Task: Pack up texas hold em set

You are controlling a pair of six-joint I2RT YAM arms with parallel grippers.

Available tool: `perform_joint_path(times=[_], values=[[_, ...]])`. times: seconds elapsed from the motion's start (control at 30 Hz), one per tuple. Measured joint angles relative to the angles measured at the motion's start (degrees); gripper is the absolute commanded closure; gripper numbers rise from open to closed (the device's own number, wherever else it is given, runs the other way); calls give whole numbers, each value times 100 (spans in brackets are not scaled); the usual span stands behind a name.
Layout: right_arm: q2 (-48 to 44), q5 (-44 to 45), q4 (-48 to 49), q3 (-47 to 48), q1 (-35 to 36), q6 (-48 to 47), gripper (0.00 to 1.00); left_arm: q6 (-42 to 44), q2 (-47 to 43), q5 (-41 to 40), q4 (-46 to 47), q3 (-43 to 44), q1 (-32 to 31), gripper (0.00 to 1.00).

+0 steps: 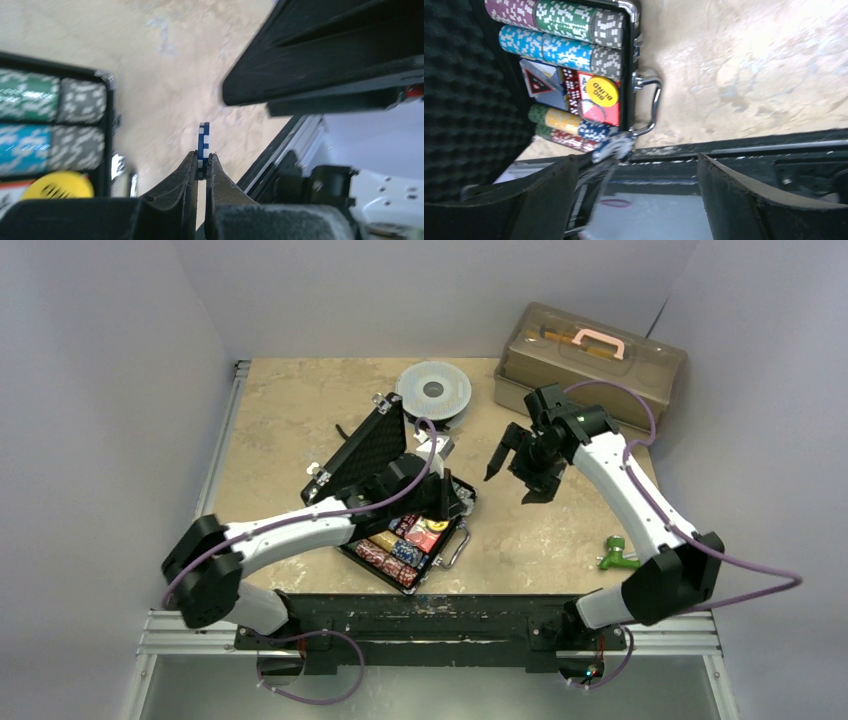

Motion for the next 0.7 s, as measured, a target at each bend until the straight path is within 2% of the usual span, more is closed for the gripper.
perform_joint_path(times=[0.1,0.23,0.33,0.5,0.7], values=[[-527,391,17,-192,-9,-549,11,728,-802,-59,-1353,15,4,100],[-979,765,20,-476,-35,-1036,12,1274,-1705,-13,-2691,15,4,100],[-935,776,96,-887,-37,-1178,12,1405,-1902,-2,-3342,15,4,100],[-501,623,203,-1270,-37,-1257,12,1482,-1628,-114,-4116,83,4,100],[-284,498,378,-1270,-37,-1357,12,1521,-579,-203,-4704,577,4,100]])
